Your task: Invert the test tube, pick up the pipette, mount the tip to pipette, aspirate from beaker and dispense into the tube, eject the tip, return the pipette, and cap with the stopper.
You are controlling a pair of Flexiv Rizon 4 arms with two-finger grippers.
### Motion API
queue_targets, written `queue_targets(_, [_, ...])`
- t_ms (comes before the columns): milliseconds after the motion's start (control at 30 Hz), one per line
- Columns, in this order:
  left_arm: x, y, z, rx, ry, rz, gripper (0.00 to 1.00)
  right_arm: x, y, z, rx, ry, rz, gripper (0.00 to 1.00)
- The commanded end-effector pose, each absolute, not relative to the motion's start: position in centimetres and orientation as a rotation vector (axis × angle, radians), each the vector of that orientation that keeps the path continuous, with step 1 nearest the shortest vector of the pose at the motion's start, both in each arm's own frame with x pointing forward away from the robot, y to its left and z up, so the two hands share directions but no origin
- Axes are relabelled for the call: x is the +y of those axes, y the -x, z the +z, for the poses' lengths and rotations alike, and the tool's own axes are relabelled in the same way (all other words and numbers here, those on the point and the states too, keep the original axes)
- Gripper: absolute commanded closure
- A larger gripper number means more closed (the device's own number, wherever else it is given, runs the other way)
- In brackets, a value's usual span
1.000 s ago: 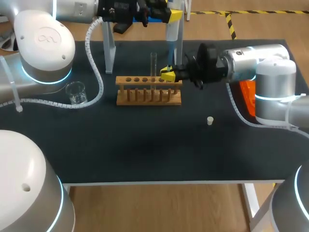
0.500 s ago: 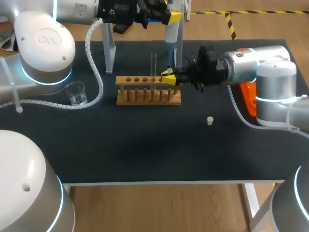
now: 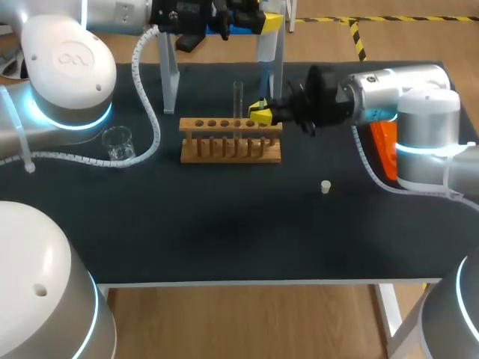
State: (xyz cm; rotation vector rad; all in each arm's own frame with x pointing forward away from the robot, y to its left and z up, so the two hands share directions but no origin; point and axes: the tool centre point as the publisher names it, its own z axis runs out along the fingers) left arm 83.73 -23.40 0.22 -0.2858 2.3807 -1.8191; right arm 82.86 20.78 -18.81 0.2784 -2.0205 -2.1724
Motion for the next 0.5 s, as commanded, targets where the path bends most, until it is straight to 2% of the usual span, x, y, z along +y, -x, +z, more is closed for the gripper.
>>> queue_targets(33, [-23.2,-83.7,-0.3,2.387,0.284,-1.817,1.0,20.6,-82.9,-18.0,-2.025,-0.282,-2.172,1.0])
queue_targets(500, [-23.2,-83.7,-0.3,2.387,0.284,-1.817,1.0,20.4,-82.4,-20.4,-2.03,-0.22,-2.137,1.0])
